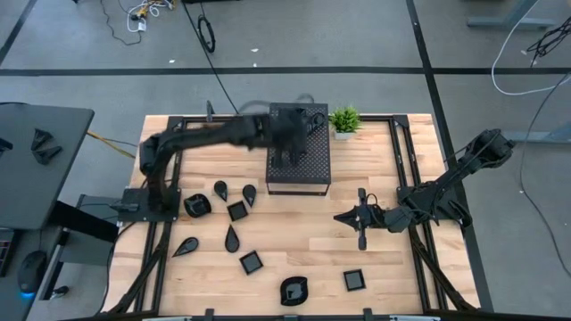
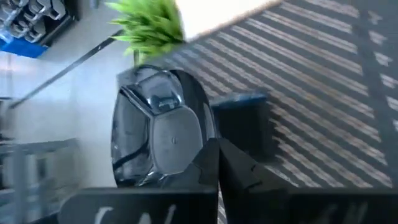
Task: Pick & Place Mini shaped plates
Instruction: Stack the black leaf-shaped plate on top of the black leaf-shaped plate on the shelf
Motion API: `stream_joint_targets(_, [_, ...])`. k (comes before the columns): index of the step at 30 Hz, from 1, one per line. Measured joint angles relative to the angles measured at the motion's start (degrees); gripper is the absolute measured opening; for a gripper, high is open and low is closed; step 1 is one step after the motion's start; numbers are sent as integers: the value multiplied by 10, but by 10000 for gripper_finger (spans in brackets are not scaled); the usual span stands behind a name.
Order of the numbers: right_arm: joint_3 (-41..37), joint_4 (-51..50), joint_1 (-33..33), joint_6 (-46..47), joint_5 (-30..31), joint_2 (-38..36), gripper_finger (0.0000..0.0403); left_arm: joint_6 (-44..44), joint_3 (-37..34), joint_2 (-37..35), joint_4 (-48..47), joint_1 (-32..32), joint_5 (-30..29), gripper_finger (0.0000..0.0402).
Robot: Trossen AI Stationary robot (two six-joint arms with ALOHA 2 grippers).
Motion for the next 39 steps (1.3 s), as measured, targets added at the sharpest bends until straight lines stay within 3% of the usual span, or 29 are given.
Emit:
stream_joint_targets(3, [0, 5, -2, 0, 0, 0, 9, -14, 1, 8, 38, 52, 62, 2])
stream_joint_targets(9, [0, 13, -12, 0, 0, 0, 9, -68, 1, 23, 75, 104, 91, 2])
stream_joint_targets(20, [0, 14, -12, 0, 0, 0, 9, -164, 1, 51, 63, 110, 90, 5])
stream_joint_targets(30, [0, 13, -12, 0, 0, 0, 9, -184, 0, 68, 61, 104, 49, 7])
stream_joint_targets(39, [0, 13, -12, 0, 0, 0, 9, -226, 0, 68, 71, 104, 52, 46])
